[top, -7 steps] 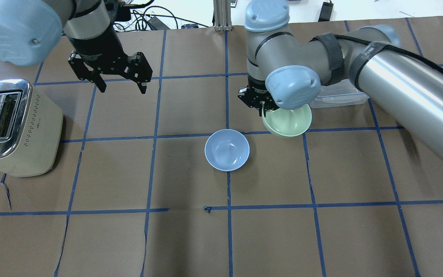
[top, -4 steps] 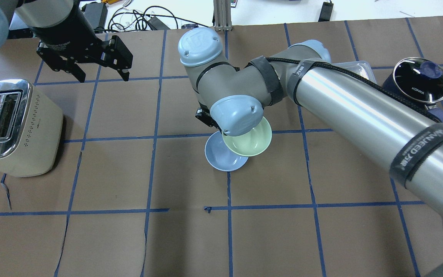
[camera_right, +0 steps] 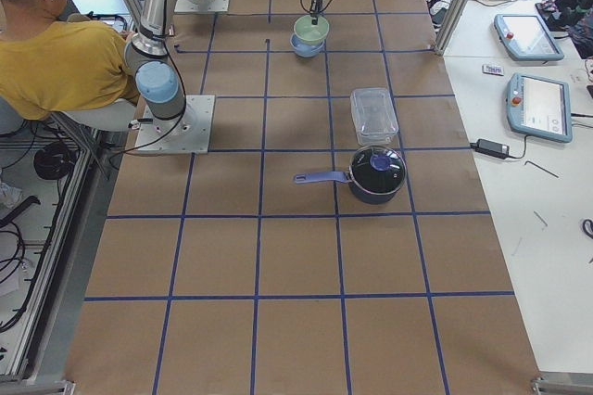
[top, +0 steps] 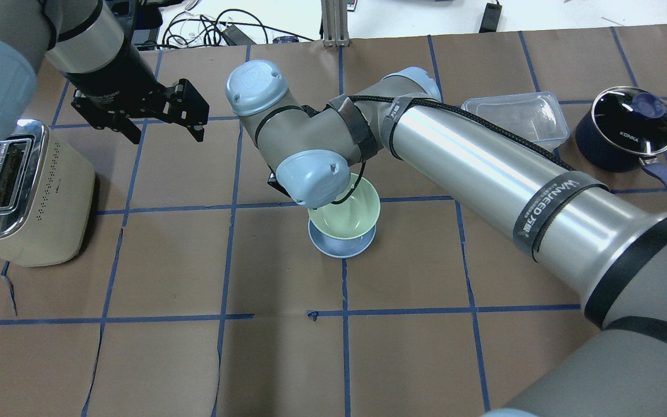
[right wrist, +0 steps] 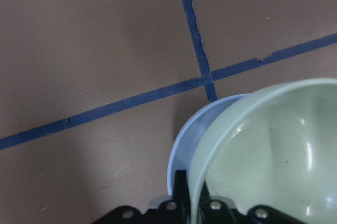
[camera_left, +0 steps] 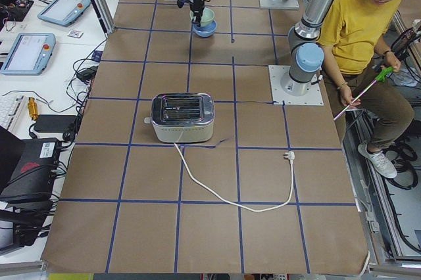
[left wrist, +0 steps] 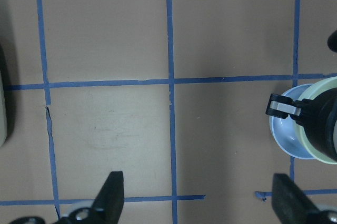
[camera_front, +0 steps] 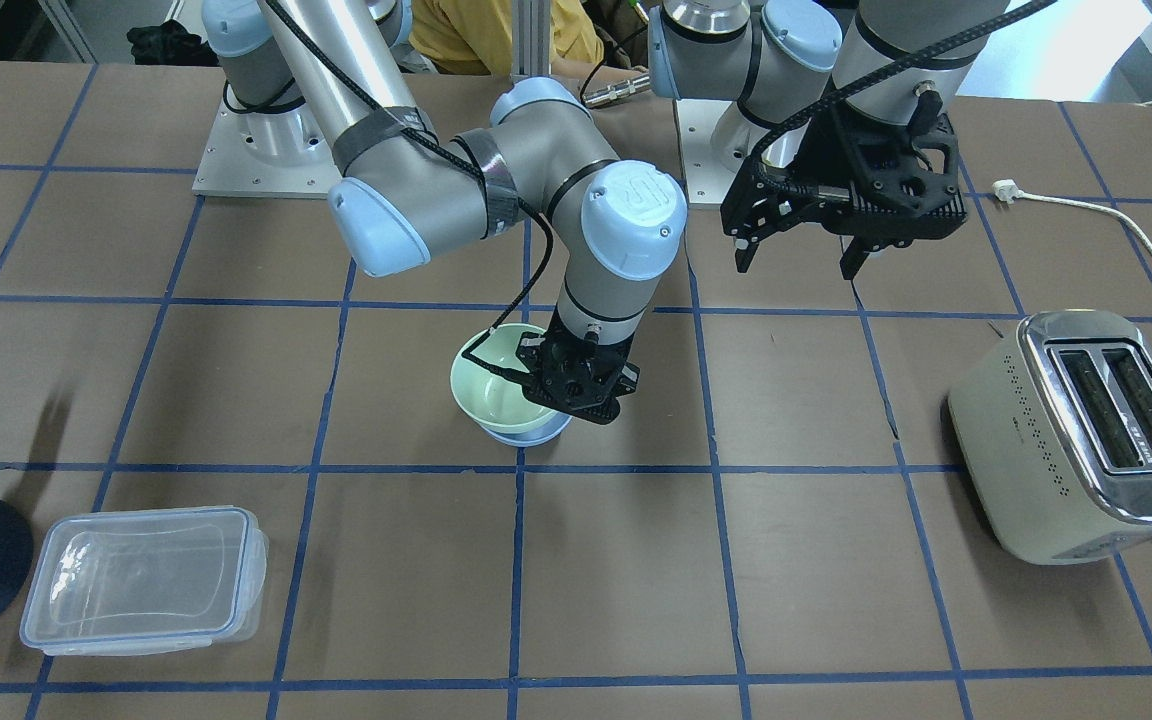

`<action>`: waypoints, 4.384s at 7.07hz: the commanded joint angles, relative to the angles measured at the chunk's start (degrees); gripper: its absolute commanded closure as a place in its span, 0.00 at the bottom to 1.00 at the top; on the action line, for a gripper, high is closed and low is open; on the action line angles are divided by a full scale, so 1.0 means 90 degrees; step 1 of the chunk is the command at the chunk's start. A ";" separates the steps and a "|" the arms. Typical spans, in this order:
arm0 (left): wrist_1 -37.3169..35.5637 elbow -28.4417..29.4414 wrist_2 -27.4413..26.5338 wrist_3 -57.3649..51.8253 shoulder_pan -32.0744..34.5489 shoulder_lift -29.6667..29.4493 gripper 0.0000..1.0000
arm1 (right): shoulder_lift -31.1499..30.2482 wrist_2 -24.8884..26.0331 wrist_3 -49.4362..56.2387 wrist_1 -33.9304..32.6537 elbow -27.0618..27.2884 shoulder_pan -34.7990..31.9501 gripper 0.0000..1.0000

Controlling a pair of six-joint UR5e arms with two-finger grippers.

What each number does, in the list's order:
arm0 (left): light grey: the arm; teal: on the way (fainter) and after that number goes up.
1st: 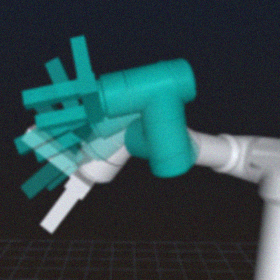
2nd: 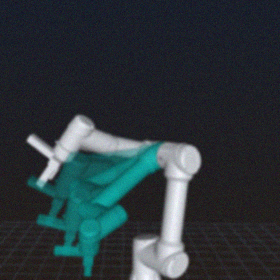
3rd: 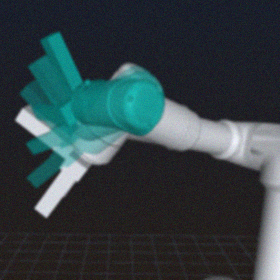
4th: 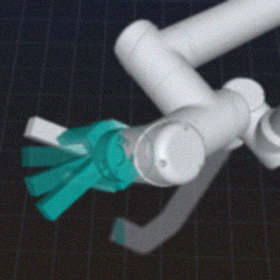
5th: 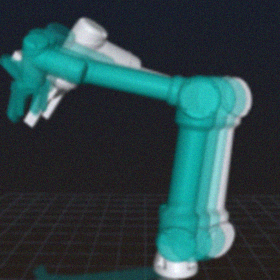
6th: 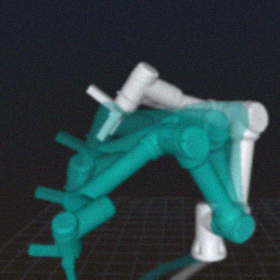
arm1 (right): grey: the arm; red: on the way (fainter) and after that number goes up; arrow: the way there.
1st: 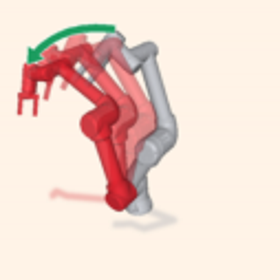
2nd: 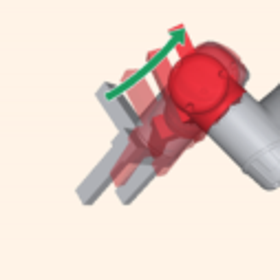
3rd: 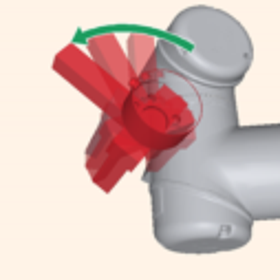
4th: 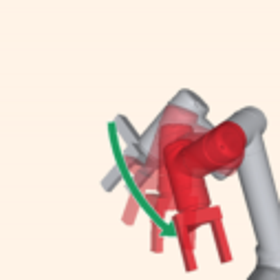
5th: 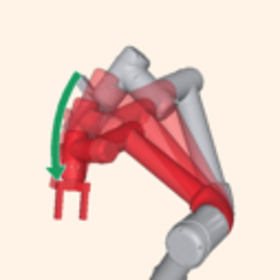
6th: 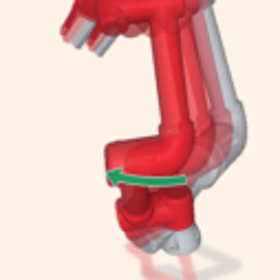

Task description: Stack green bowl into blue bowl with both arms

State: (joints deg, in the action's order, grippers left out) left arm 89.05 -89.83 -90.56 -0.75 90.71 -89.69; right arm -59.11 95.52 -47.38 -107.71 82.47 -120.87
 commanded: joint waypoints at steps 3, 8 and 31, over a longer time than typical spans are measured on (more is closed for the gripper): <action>-0.0022 0.0001 -0.0035 0.0054 -0.0001 -0.0005 0.00 | 0.0035 -0.0076 0.0020 0.0326 -0.0003 -0.0017 1.00; -0.0110 -0.0009 -0.0026 0.0054 -0.0001 -0.0025 0.00 | -0.0120 -0.0038 0.0604 0.0540 -0.0527 0.0254 0.00; -0.0490 -0.0146 -0.0025 0.0132 -0.0001 0.0004 0.00 | -0.3618 -0.0565 0.5021 0.2397 0.0769 0.3537 0.00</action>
State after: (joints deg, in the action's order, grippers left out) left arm 84.64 -91.09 -90.72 0.44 90.78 -89.70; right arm -91.62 90.46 -2.20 -86.22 89.44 -89.03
